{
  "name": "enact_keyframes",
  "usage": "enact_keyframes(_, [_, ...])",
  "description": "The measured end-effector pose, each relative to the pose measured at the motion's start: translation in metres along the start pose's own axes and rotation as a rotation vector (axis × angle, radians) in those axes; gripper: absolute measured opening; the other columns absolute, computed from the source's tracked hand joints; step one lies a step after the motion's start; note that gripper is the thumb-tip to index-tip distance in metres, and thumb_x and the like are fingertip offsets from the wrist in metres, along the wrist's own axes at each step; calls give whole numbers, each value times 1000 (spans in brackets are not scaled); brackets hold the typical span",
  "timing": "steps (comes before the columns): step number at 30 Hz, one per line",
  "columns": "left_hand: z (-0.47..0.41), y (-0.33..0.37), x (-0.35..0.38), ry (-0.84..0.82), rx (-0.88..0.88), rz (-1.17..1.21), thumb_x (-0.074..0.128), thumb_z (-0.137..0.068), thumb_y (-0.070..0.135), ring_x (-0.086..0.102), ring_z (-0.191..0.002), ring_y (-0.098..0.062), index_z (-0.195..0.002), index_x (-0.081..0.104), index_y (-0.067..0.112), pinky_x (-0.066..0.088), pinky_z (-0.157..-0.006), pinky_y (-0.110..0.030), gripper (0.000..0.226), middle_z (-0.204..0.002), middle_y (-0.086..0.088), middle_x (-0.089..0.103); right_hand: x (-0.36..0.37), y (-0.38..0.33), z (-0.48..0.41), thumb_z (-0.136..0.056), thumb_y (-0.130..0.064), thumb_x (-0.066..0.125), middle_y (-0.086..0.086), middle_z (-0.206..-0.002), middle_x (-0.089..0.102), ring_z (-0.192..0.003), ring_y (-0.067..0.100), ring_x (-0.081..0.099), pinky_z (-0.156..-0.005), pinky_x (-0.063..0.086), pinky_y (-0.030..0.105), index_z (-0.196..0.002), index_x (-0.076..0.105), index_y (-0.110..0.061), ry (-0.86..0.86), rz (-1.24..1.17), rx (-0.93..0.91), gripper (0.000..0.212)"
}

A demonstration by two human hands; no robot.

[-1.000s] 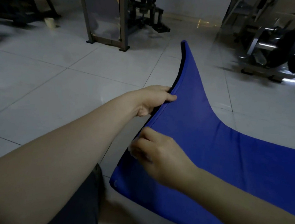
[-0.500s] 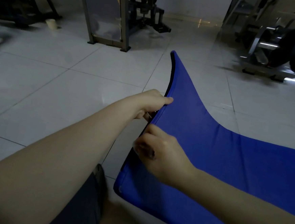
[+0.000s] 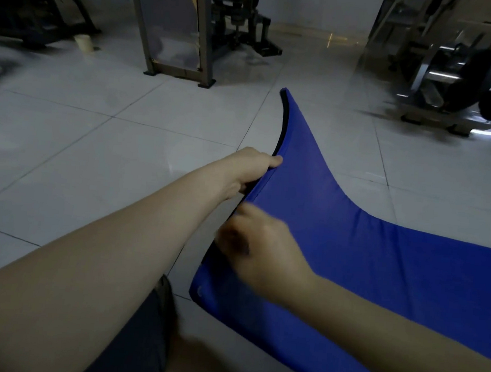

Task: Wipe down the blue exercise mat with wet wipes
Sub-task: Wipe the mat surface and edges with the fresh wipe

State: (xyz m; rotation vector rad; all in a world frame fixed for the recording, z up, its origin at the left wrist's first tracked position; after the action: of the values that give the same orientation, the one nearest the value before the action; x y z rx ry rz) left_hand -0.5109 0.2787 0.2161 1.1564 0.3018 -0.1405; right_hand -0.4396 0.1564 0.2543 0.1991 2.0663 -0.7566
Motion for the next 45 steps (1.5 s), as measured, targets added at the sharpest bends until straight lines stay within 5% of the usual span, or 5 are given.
enact_keyframes(11, [2,2,7,-65,17,32,59,-94,25,64,-65,-22,-94,71,7,56,-65,-34,22,-75,-6,71,-62,69,-31,-95,-17,65,-3,-85,56,-66,16,53,-55,46,33,-90,70,-12,315,171,195,9])
enact_keyframes(20, [1,-2,2,-56,-12,79,62,-99,39,67,-83,-23,-111,69,10,57,-78,-35,32,-93,-5,73,19,-37,15,-95,-24,60,3,-93,56,-71,17,53,-49,49,34,-100,68,-11,-120,102,-286,16])
enact_keyframes(28, [-5,-2,1,-31,4,64,65,-97,42,65,-79,-21,-115,67,8,52,-60,-27,39,-99,-8,72,-55,55,-20,-92,-16,69,-11,-85,50,-67,9,48,-55,44,29,-86,66,-12,305,188,127,7])
enact_keyframes(36, [-5,-6,-1,-35,4,99,63,-99,40,67,-70,-18,-105,70,11,54,-60,-27,31,-85,-2,72,33,-50,20,-88,-20,71,4,-89,57,-68,18,52,-44,47,33,-97,66,-10,-210,176,-320,14])
enact_keyframes(45, [20,-20,25,-360,-119,-231,55,-97,18,72,-73,-27,-101,71,6,62,-67,-38,20,-95,-15,72,-41,55,-19,-94,-21,65,-3,-81,58,-60,18,52,-50,48,40,-85,63,-12,189,281,127,13])
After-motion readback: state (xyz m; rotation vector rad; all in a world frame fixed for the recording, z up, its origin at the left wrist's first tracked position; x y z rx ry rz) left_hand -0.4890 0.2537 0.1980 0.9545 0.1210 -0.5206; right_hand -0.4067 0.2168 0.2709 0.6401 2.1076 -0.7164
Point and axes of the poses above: each hand's wrist, its own z-axis away from the middle knuckle, its own x-axis out of the palm, y = z × x, the point moved 10 cm from there along -z, towards the middle knuckle
